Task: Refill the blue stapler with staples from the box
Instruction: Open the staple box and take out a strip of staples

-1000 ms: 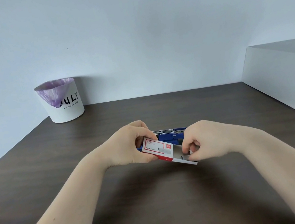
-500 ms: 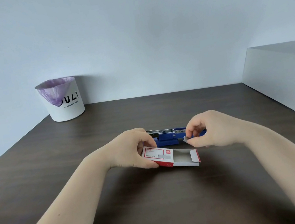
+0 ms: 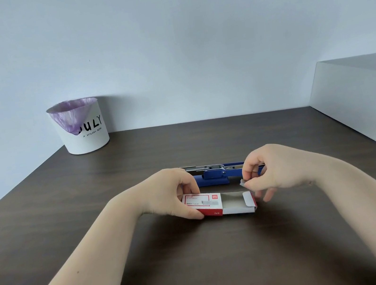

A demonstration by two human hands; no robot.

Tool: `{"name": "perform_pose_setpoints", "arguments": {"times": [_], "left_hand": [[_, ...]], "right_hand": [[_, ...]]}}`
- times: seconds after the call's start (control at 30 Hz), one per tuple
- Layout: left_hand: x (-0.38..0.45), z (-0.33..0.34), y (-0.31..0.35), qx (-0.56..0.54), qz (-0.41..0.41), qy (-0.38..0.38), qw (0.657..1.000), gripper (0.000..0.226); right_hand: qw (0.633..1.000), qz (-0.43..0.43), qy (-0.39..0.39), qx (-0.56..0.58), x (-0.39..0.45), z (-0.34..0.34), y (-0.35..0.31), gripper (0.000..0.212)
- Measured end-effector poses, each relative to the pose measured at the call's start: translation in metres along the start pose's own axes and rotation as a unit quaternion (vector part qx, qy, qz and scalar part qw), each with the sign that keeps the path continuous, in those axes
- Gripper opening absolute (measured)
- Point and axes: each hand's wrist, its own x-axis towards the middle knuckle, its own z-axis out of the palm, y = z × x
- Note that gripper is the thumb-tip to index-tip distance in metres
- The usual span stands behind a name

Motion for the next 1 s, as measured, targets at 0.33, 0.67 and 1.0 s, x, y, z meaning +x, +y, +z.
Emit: {"name": "perform_pose_setpoints", "arguments": {"times": [0.33, 0.67, 1.0], "left_hand": [[0.001, 0.001, 0.001, -0.010, -0.009, 0.001, 1.000, 0.037], [0.001, 0.005, 0.006, -0.030, -0.004, 0.005, 1.000, 0.040], [0.001, 0.006, 0.010, -0.004, 0.002, -0.001, 1.000, 0.049]], "right_hand": [[0.999, -0.027, -0.019, 0.025, 0.000, 0.010, -0.004, 0.008], [0.997, -0.070, -0.023, -0.001, 0.005, 0.020, -0.005, 0.008], [0.997, -0.075, 0.010, -0.007, 0.007, 0.016, -0.004, 0.006]]}}
